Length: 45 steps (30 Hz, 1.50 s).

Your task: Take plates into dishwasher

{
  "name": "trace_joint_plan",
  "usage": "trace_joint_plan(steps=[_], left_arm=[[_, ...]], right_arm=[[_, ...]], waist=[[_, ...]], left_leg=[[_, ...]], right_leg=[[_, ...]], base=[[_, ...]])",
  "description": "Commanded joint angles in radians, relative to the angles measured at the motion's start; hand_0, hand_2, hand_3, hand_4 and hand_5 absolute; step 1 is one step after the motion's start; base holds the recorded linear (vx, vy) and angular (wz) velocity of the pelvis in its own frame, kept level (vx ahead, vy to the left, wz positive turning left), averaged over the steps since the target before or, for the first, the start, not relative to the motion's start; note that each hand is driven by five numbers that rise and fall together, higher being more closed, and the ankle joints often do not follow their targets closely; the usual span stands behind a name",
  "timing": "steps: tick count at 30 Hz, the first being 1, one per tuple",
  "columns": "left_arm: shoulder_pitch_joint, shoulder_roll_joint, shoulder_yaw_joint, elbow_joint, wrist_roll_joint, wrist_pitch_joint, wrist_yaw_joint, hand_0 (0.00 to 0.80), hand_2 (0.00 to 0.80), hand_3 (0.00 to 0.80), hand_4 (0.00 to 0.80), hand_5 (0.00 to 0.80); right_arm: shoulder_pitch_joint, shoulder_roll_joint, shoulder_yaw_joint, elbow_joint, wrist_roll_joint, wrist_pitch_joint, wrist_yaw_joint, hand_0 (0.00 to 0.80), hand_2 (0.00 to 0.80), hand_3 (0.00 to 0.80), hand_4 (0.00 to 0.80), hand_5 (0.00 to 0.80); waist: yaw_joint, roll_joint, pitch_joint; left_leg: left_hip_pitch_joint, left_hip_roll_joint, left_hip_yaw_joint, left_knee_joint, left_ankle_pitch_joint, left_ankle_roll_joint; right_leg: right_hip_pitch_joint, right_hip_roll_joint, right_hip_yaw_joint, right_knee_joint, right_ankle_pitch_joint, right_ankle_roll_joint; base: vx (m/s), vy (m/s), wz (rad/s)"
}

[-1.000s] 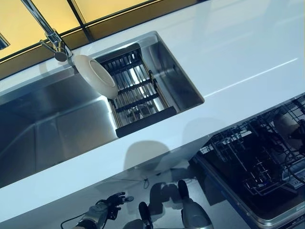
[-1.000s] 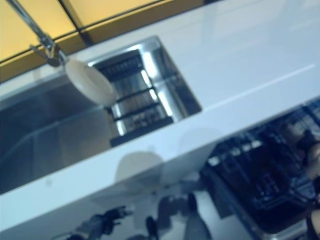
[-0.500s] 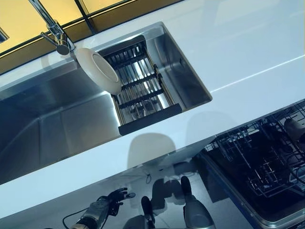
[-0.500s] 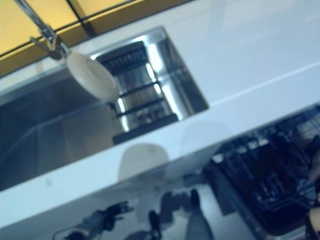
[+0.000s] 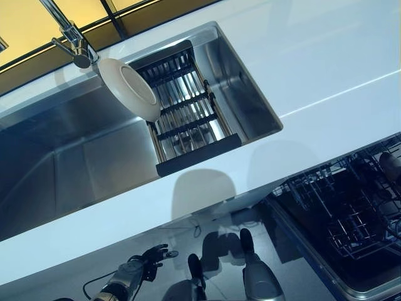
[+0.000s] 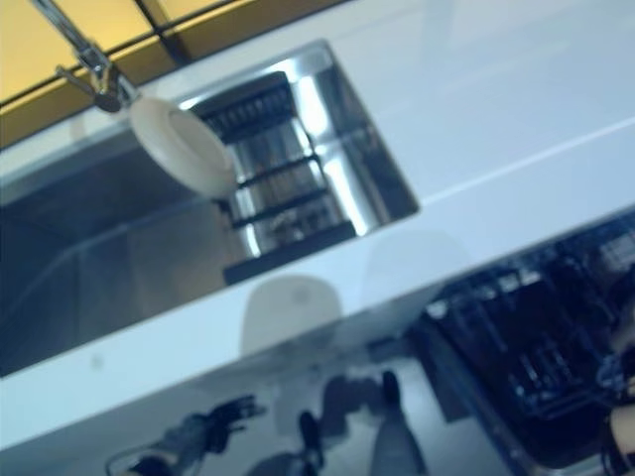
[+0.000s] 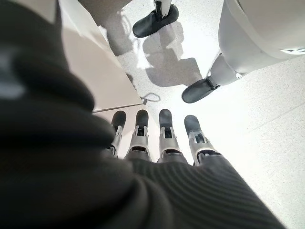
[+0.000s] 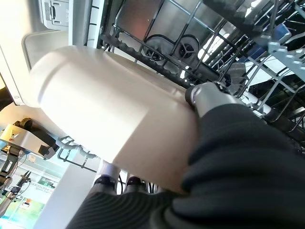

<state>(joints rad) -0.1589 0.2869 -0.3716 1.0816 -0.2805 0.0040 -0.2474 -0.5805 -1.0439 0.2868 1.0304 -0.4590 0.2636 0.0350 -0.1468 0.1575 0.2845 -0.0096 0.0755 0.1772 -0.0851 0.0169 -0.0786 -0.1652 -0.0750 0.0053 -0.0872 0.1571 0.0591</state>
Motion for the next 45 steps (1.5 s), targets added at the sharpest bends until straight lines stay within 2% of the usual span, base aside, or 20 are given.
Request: trace_joint_plan(steps=[1, 7, 18, 27, 35, 39, 42, 45], left_arm=[[-0.02, 0.039, -0.038, 0.033, -0.004, -0.019, -0.012, 0.0, 0.0, 0.0, 0.0, 0.0], [-0.016, 0.038, -0.032, 0.036, 0.003, -0.015, -0.01, 0.0, 0.0, 0.0, 0.0, 0.0], [0.004, 0.043, -0.013, 0.044, 0.033, 0.001, -0.011, 0.0, 0.0, 0.0, 0.0, 0.0], [0.012, 0.033, 0.001, 0.053, 0.031, 0.039, 0.007, 0.0, 0.0, 0.0, 0.0, 0.0], [0.022, 0.029, 0.016, 0.075, 0.024, 0.063, 0.021, 0.0, 0.0, 0.0, 0.0, 0.0], [0.034, 0.034, 0.013, 0.086, 0.017, 0.063, 0.018, 0.0, 0.0, 0.0, 0.0, 0.0], [0.036, 0.038, 0.007, 0.089, 0.012, 0.067, 0.021, 0.0, 0.0, 0.0, 0.0, 0.0], [0.04, 0.045, 0.008, 0.101, -0.003, 0.06, 0.028, 0.0, 0.0, 0.0, 0.0, 0.0]], right_arm=[[-0.012, 0.034, 0.031, 0.047, 0.005, 0.027, -0.015, 0.0, 0.0, 0.0, 0.0, 0.0], [0.005, 0.032, 0.017, 0.043, 0.009, 0.028, -0.021, 0.0, 0.0, 0.0, 0.0, 0.0], [0.062, -0.021, -0.044, -0.001, 0.037, 0.042, -0.044, 0.0, 0.0, 0.0, 0.0, 0.0], [0.143, -0.141, -0.148, -0.07, 0.057, 0.04, -0.041, 0.0, 0.0, 0.0, 0.0, 0.0], [0.158, -0.245, -0.236, -0.064, 0.159, -0.013, -0.048, 0.0, 0.0, 0.0, 0.0, 0.0], [0.069, -0.325, -0.223, -0.054, 0.219, -0.047, -0.063, 0.0, 0.0, 0.0, 0.0, 0.0], [-0.029, -0.364, -0.184, -0.076, 0.29, -0.025, -0.071, 0.0, 0.0, 0.0, 0.0, 0.0], [-0.209, -0.384, -0.102, -0.105, 0.423, 0.003, -0.1, 0.0, 0.0, 0.0, 0.0, 0.0]], waist=[[0.017, -0.094, -0.026], [0.015, -0.106, -0.034], [0.003, -0.16, -0.075], [-0.024, -0.222, -0.136], [-0.026, -0.263, -0.19], [-0.009, -0.279, -0.21], [0.003, -0.286, -0.217], [0.025, -0.295, -0.225]], left_leg=[[0.008, 0.0, -0.048, -0.002, -0.01, 0.005], [0.016, 0.003, -0.046, -0.002, -0.012, 0.006], [0.047, 0.02, -0.03, -0.002, -0.023, 0.008], [0.086, 0.033, -0.004, -0.002, -0.033, 0.012], [0.114, 0.04, -0.001, -0.002, -0.04, 0.021], [0.122, 0.039, -0.009, -0.002, -0.039, 0.023], [0.122, 0.036, -0.021, -0.002, -0.038, 0.025], [0.122, 0.03, -0.038, -0.002, -0.038, 0.025]], right_leg=[[0.017, -0.057, 0.005, 0.008, -0.019, 0.073], [0.025, -0.052, 0.011, 0.007, -0.019, 0.073], [0.054, -0.037, 0.03, 0.003, -0.021, 0.076], [0.089, -0.012, 0.065, 0.003, -0.023, 0.08], [0.121, 0.008, 0.086, 0.0, -0.022, 0.082], [0.136, 0.01, 0.084, 0.0, -0.023, 0.081], [0.143, 0.01, 0.079, 0.0, -0.024, 0.08], [0.155, 0.008, 0.061, 0.0, -0.033, 0.075]], base=[[0.0, 0.0, 0.0], [0.0, 0.0, 0.0], [0.008, 0.017, -0.01], [0.045, 0.051, -0.03], [0.057, 0.03, -0.1], [0.056, 0.011, -0.03], [0.012, 0.002, 0.0], [0.023, 0.018, 0.02]])
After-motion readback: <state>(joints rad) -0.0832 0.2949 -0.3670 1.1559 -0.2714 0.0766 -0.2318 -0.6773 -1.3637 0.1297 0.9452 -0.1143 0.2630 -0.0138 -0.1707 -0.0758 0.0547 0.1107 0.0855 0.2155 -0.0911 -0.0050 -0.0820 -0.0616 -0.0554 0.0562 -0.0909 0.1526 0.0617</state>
